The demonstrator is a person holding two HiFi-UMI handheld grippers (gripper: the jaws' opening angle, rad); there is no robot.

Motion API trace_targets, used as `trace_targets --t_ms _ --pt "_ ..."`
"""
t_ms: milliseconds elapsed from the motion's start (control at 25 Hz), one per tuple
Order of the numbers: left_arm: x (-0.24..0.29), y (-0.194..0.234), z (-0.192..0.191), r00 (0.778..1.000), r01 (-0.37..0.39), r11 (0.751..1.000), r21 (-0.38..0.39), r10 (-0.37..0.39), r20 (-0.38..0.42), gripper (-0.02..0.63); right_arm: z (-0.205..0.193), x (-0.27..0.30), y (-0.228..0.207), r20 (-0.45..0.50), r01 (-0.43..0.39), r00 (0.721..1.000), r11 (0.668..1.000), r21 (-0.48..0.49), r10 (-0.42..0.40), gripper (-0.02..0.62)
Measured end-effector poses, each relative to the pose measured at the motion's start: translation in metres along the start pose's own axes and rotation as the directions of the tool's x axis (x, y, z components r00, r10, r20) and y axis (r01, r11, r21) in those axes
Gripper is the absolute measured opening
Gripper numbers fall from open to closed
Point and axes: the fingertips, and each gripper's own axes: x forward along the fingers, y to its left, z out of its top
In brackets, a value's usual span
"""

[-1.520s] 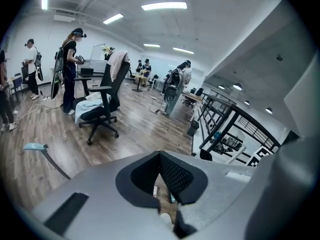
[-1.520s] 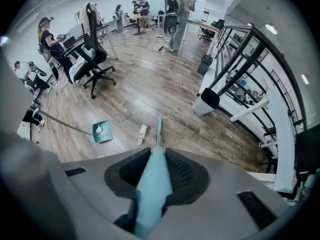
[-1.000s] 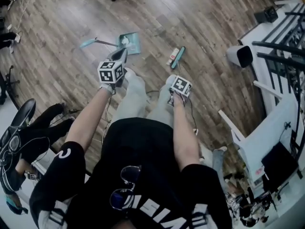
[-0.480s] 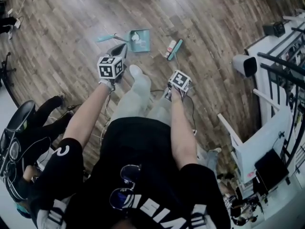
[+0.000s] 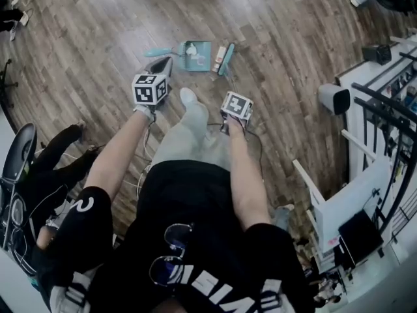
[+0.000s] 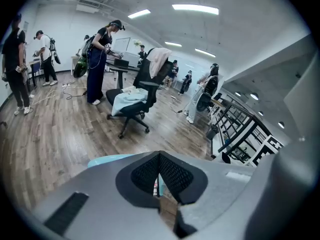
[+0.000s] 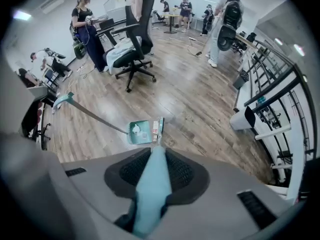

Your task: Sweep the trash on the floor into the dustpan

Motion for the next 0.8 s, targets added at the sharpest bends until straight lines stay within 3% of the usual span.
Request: trace_targets --t_ms 120,200,320,400,440,520,600,680,720,800 --pt "-0.001 0.014 0.004 1.000 -0.007 1.000 -0.009 0.007 0.003 -0.003 -0.002 -0.003 0.027 -0.041 -0.029 0.999 0.998 -0.058 0.027 0.084" --pt "-0.002 0.022 0.005 1.000 -0.009 1.000 -0.017 0.009 0.006 -0.003 0.001 0.000 0.062 -0.034 -0.132 0.991 0.989 -0.067 0.130 0.083" --pt "-0.005 0.031 0.005 1.000 -0.010 1.000 -0.029 0.010 0.007 -0.003 0.000 -0.001 0.092 -0.043 -0.194 0.981 0.976 -0.098 0.191 0.084" --pt "-0.006 0.034 0.005 1.000 -0.011 0.999 -0.037 0.012 0.008 -0.003 -0.006 -0.008 0.081 -0.089 -0.109 0.991 0.982 -0.151 0.096 0.084" --pt "-0.007 0.035 0.005 1.000 -0.013 0.999 -0.040 0.013 0.009 -0.003 -0.008 -0.009 0.084 -0.097 -0.109 0.991 0.981 -0.160 0.094 0.083" --pt "-0.009 0.036 0.006 1.000 -0.015 0.999 -0.045 0.016 0.012 -0.003 -0.005 -0.009 0.108 -0.076 -0.200 0.979 0.970 -0.140 0.191 0.083" --pt "-0.012 0.036 0.009 1.000 -0.017 0.999 -0.049 0.018 0.017 -0.003 -0.004 -0.012 0.106 -0.075 -0.186 0.981 0.972 -0.146 0.177 0.083" --pt "-0.016 0.036 0.012 1.000 -0.018 0.998 -0.052 0.019 0.023 -0.003 -0.003 -0.015 0.116 -0.063 -0.230 0.973 0.965 -0.130 0.223 0.084" --pt "-0.018 0.036 0.013 0.999 -0.019 0.998 -0.053 0.020 0.026 -0.003 -0.002 -0.018 0.112 -0.058 -0.217 0.976 0.967 -0.137 0.211 0.084" --pt "-0.021 0.033 0.017 0.999 -0.021 0.998 -0.054 0.023 0.035 -0.003 0.003 -0.027 0.080 -0.061 -0.089 0.995 0.978 -0.189 0.079 0.084"
